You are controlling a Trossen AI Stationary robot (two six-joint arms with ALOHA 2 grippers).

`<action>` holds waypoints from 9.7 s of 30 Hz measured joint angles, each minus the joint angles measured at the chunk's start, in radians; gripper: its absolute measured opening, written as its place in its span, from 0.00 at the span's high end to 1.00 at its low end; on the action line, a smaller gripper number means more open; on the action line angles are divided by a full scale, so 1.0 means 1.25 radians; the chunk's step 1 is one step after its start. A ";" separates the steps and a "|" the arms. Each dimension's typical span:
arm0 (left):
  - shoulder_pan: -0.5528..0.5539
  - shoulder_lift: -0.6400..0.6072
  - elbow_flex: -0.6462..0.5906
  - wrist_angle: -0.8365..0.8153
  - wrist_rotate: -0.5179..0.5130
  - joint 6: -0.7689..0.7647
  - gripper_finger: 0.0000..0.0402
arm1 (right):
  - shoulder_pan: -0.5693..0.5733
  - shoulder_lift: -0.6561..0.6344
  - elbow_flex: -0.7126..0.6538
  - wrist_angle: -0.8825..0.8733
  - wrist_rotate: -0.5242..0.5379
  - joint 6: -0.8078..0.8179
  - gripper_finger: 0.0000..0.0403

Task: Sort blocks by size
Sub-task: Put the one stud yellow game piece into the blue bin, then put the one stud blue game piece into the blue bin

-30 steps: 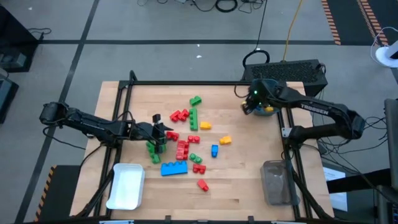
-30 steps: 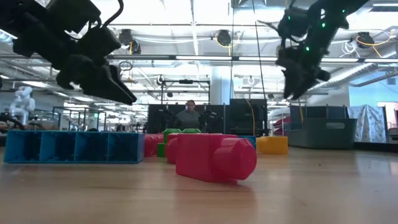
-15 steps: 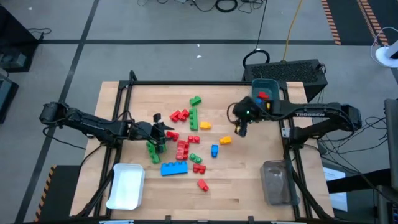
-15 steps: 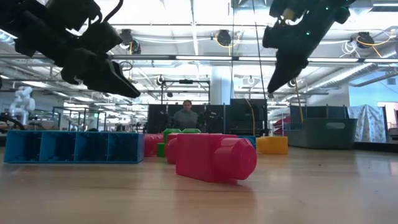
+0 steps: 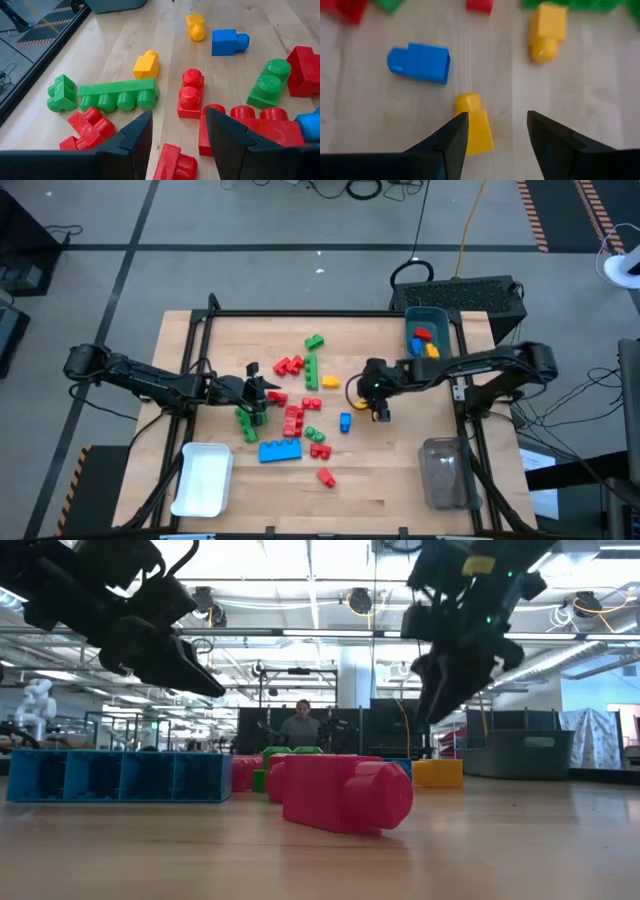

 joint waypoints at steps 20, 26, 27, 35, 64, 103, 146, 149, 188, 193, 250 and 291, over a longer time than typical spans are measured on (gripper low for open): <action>0.001 0.000 0.000 -0.003 0.000 0.001 0.59 | 0.005 0.164 0.000 0.023 -0.035 0.021 0.38; 0.000 0.000 0.000 -0.003 -0.001 0.001 0.59 | 0.006 0.177 0.000 0.030 -0.040 0.029 0.53; 0.000 0.000 0.000 -0.003 -0.001 0.001 0.59 | 0.005 0.177 0.000 0.032 -0.041 0.036 0.56; 0.011 0.000 0.000 -0.003 -0.002 0.001 0.59 | 0.000 0.158 0.000 0.033 -0.039 0.082 0.72; 0.016 0.000 0.000 -0.003 -0.003 0.000 0.59 | -0.320 -0.123 0.000 -0.067 0.241 0.394 0.71; 0.016 0.000 0.000 -0.042 -0.003 0.000 0.59 | -0.582 -0.126 0.000 -0.257 0.250 0.438 0.51; 0.016 0.000 0.000 -0.011 -0.003 0.006 0.59 | -0.210 0.084 0.019 0.295 -0.005 0.086 0.51; 0.016 0.000 0.000 -0.011 -0.003 0.008 0.59 | -0.197 0.136 0.059 0.287 -0.018 0.080 0.51; 0.016 0.000 0.000 -0.042 -0.022 -0.002 0.59 | -0.127 0.371 0.232 0.150 -0.053 0.059 0.71; 0.016 0.000 0.000 -0.042 -0.022 -0.002 0.59 | -0.128 0.362 0.232 0.134 -0.042 0.080 0.71; 0.016 0.000 0.000 -0.041 -0.020 -0.021 0.59 | -0.463 -0.322 -0.182 -0.111 0.466 0.479 0.69; 0.016 0.000 0.000 -0.023 -0.016 -0.041 0.59 | -0.508 -0.329 -0.182 -0.013 0.272 0.410 0.54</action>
